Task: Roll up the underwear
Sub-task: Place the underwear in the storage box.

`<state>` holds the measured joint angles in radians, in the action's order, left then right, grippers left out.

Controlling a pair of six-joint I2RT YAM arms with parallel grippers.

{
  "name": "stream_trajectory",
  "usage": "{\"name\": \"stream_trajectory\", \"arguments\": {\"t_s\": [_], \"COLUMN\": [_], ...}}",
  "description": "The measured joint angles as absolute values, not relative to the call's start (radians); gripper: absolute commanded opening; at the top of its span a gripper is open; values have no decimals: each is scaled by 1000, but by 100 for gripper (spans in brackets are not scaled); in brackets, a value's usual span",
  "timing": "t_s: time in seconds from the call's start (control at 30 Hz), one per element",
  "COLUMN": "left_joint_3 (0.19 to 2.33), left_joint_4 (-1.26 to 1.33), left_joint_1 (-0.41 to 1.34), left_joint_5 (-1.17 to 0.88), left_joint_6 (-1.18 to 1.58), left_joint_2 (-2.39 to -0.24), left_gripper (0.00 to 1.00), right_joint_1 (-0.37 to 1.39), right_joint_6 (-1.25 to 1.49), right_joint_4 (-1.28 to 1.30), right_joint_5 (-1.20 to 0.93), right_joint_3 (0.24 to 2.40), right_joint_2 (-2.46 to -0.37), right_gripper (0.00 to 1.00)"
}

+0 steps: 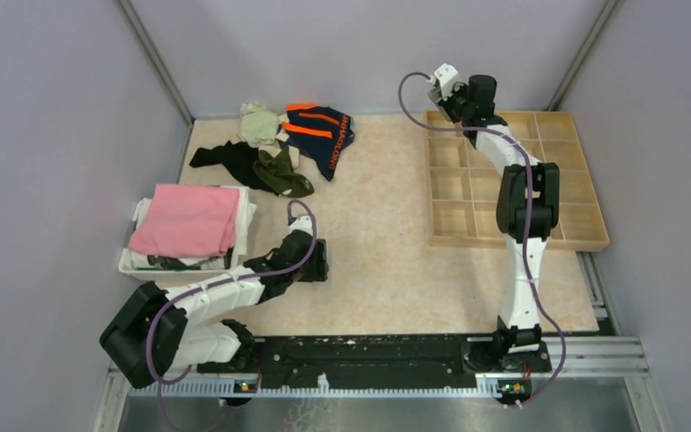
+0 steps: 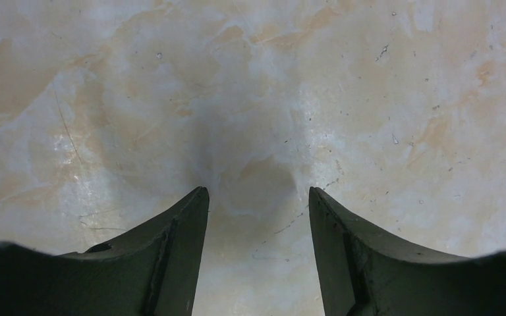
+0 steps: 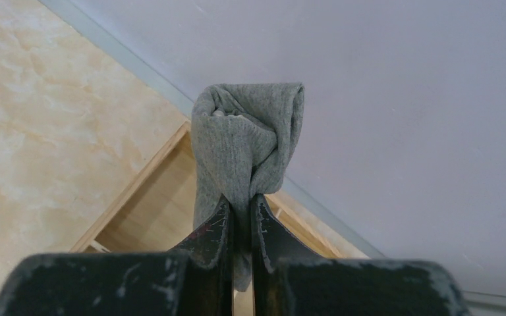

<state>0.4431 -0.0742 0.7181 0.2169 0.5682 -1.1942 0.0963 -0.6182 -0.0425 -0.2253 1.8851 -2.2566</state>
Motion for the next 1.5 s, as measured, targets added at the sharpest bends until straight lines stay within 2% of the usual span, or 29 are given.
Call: {"name": "stream_trajectory", "arguments": {"t_s": [0.43,0.63,0.77,1.1,1.5], "left_joint_3": [443,443,444,454,454], "left_joint_4": [-65,-59,-59,-54,-53], "left_joint_1": [701,699,695,690,688], "left_joint_5": [198,197,191,175,172], "left_joint_6": [554,553,551,550,550], "left_joint_2": [-1198,-1201,-1201,-1216,-1215], "left_gripper": [64,64,64,63,63], "right_joint_1": [86,62,34,-48,-61], "right_joint_6": [-679,-610,-526,-242,128], "right_joint_4": [26,149,187,210,104], "right_joint_5": [-280,-355,-415,-566,-661], "right_joint_3": [1929,2125,2191,2194,2193], "right_joint_2": [-2364,-2445,-2469,-2511,-2517], "right_gripper": [0,0,0,0,0]}}
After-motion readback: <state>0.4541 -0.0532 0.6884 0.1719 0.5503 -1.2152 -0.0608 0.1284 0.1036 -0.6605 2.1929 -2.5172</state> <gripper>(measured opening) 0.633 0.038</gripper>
